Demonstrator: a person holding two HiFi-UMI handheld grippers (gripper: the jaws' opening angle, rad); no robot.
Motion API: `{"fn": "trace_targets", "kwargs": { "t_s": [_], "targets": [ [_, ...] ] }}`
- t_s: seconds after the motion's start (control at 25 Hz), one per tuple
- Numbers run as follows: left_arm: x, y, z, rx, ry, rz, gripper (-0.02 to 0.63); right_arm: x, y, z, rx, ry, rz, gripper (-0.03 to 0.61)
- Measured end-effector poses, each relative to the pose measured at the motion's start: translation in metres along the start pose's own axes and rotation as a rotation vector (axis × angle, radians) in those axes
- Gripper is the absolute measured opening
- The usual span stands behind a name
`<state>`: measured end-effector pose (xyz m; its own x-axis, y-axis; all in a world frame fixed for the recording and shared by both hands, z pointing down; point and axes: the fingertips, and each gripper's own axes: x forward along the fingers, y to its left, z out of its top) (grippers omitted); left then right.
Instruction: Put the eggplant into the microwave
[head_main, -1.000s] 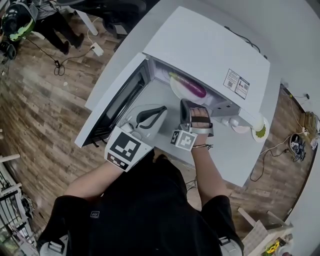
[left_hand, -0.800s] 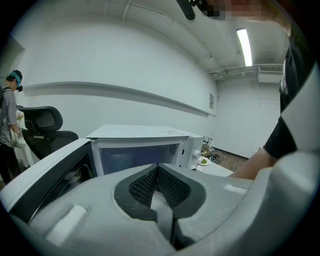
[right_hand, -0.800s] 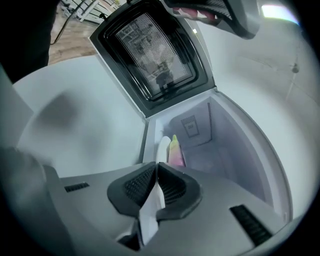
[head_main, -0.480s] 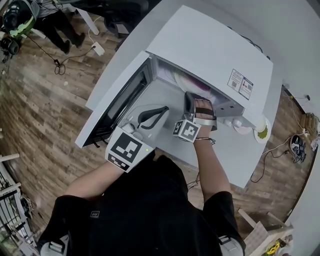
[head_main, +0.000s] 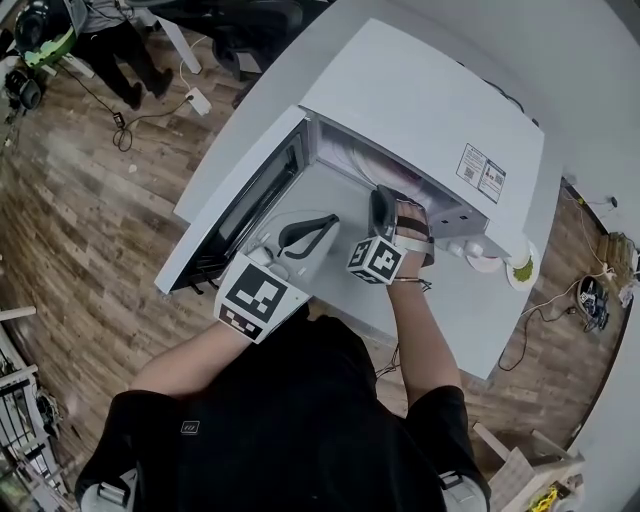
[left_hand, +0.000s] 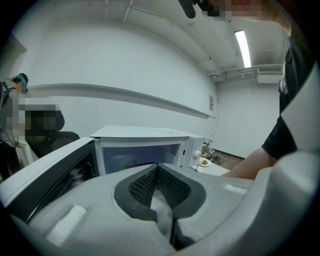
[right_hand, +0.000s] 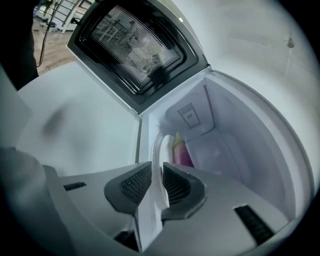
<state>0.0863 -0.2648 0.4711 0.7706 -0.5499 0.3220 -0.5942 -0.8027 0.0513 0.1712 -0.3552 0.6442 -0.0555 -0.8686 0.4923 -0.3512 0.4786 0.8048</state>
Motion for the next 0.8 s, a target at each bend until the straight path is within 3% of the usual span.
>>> {"fn": "trace_targets", "kwargs": {
  "t_s": [0.24,0.8],
  "targets": [
    [-0.002,-0.003,0.002,-0.023,0.022,-0.021,0.009,-0.004,-0.006,-0.011,0.048,0.042,-0.006,0.029],
    [0.012,-0.004,0.000,-0.043,0.048,-0.091,0.009,0.023,-0.028,-0.019,0.142,0.122,-0.002,0.028]
  ]
}}
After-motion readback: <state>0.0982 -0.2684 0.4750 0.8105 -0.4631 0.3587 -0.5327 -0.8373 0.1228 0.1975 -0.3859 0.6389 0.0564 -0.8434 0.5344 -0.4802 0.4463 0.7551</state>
